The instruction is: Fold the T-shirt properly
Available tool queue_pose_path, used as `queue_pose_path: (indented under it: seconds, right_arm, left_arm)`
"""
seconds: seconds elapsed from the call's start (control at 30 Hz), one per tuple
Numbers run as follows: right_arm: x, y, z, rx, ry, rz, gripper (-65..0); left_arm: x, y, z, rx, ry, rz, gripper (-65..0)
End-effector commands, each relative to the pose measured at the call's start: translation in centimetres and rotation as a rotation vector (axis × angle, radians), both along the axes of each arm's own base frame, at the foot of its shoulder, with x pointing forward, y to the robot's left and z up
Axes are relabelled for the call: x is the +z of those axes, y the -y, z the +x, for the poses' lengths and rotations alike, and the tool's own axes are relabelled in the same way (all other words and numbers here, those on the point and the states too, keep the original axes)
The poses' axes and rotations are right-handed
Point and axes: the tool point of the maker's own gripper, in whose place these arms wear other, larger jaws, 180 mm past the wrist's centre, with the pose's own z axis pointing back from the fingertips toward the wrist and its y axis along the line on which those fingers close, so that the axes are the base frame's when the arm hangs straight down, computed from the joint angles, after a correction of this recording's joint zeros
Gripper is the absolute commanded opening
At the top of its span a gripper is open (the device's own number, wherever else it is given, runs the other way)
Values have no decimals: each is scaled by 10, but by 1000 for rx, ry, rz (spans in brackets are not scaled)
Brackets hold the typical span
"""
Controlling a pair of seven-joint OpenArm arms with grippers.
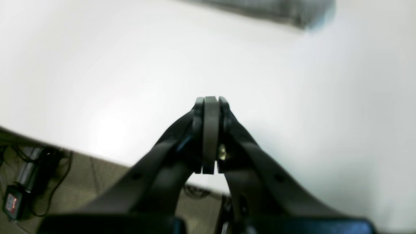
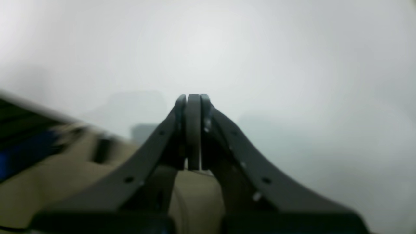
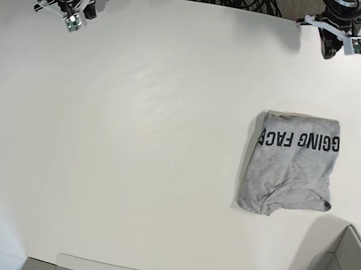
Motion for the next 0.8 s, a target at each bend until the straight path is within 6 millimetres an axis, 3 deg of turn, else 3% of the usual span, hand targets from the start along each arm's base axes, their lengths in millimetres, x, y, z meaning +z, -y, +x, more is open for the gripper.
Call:
queue_pose_path:
  seconds: [0.0, 0.17, 0.27, 0.43, 0.67, 0.77]
  right_arm:
    - [5, -2, -2, 13, 24, -3, -650]
    - [-8, 0, -25, -15, -45, -44, -650]
    - [-12, -4, -39, -25, -73, -31, -650]
    - [-11, -29, -55, -77, -39, 79, -650]
    - [-38, -52, -97, -191, -81, 237, -650]
    - [-61, -55, -118, -271, -95, 317, -650]
  left_arm:
    - [3, 1, -7, -13, 0, 27, -650]
    - [-10, 16, -52, -84, -125, 75, -650]
    - [-9, 17, -69, -87, -148, 75, -650]
    - [-16, 15, -111, -117, -188, 95, -650]
    - [-59, 20, -181, -257, -302, 88, -650]
    - [-80, 20, -189, -271, -324, 92, -650]
